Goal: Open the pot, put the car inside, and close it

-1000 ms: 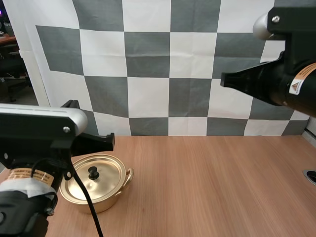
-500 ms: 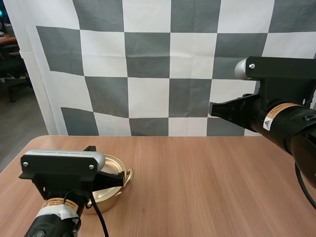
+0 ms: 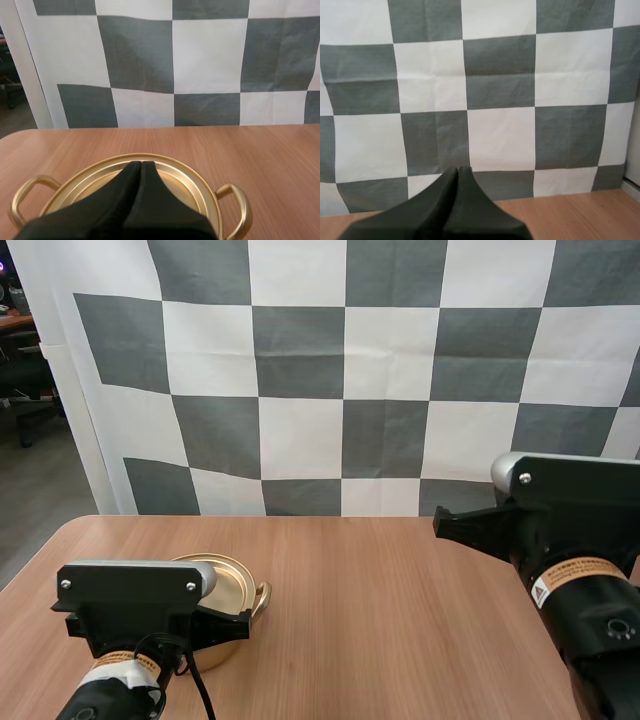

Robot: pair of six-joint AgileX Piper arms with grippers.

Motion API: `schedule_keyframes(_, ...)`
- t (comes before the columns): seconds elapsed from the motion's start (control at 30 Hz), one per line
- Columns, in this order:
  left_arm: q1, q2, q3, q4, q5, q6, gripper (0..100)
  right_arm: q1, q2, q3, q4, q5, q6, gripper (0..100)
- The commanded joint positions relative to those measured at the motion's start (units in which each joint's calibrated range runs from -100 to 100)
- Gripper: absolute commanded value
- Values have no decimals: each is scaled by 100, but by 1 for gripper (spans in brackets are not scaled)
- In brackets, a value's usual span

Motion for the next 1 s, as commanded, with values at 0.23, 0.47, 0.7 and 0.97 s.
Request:
schedule_keyframes(0.23, 6, 0, 0, -3, 64, 4, 0, 0, -723, 1235, -64, -1424, -3, 0)
schedule_keyframes(0.47, 6, 0, 0, -3, -24, 4, 0, 0, -735, 1521, -1136, -2234, -3, 0)
schedule_keyframes(0.7, 6, 0, 0, -3, -24, 4, 0, 7, -735, 1521, -1111, -1857, 89, 0)
schedule_keyframes(0.97, 6, 0, 0, -3, -24, 4, 0, 62, -735, 1521, -235, 384, 112, 0)
